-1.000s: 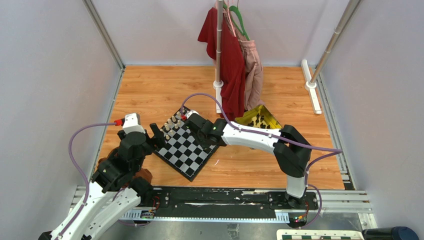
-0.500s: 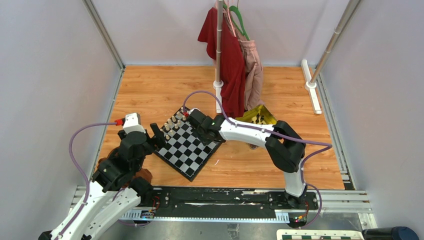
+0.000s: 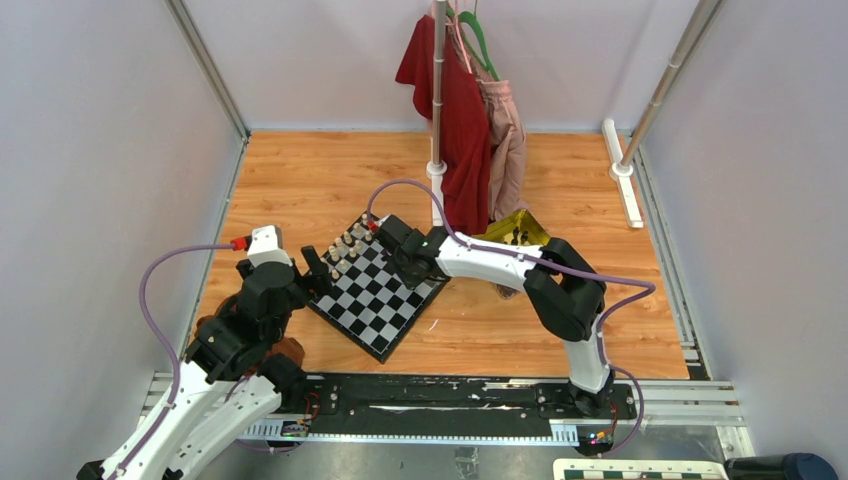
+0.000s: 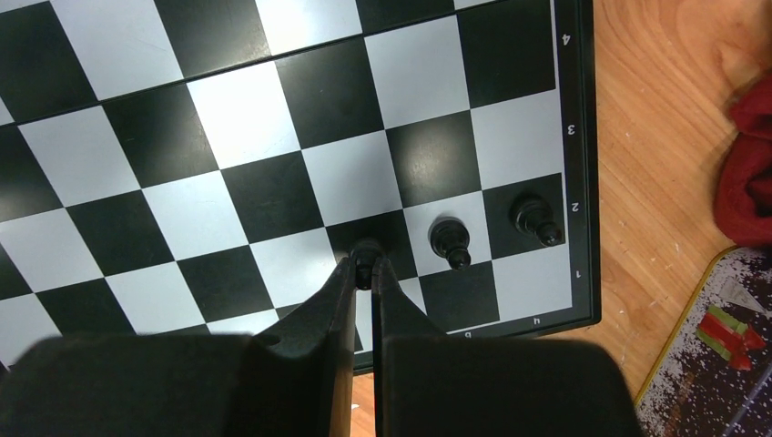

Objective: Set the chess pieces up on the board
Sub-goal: Place the chess piece on the chessboard.

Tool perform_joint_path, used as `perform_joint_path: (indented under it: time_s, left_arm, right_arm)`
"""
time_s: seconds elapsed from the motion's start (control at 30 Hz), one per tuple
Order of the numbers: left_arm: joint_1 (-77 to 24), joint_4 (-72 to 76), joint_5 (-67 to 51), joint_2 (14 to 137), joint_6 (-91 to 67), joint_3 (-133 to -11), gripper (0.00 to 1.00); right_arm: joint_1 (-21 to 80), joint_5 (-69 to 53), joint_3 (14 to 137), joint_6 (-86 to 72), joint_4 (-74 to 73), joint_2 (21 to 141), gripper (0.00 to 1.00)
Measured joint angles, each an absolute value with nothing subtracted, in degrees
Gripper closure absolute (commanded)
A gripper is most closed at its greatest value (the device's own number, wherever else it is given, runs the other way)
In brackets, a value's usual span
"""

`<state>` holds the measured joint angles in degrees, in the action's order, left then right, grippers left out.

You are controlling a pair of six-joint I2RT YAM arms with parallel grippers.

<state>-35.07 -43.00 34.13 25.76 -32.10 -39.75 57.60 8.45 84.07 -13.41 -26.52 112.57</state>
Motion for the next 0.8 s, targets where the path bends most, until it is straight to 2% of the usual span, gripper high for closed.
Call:
perform_joint_path:
  time_s: [0.2, 0.7, 0.8]
  left_arm:
    - [-35.1, -43.0, 34.1, 25.8, -32.1, -39.7, 0.0]
    - [-35.1, -43.0, 34.1, 26.0, -32.1, -39.7, 0.0]
    - [-35.1, -43.0, 34.1, 26.1, -32.1, -39.7, 0.0]
  right_arm:
    - [57.3, 7.9, 84.1, -13.4, -26.5, 113.0, 0.99]
    - [57.2, 7.4, 84.1, -13.4, -26.5, 113.1, 0.72]
    - [57.2, 7.1, 84.1, -13.4, -26.6, 113.1, 0.7]
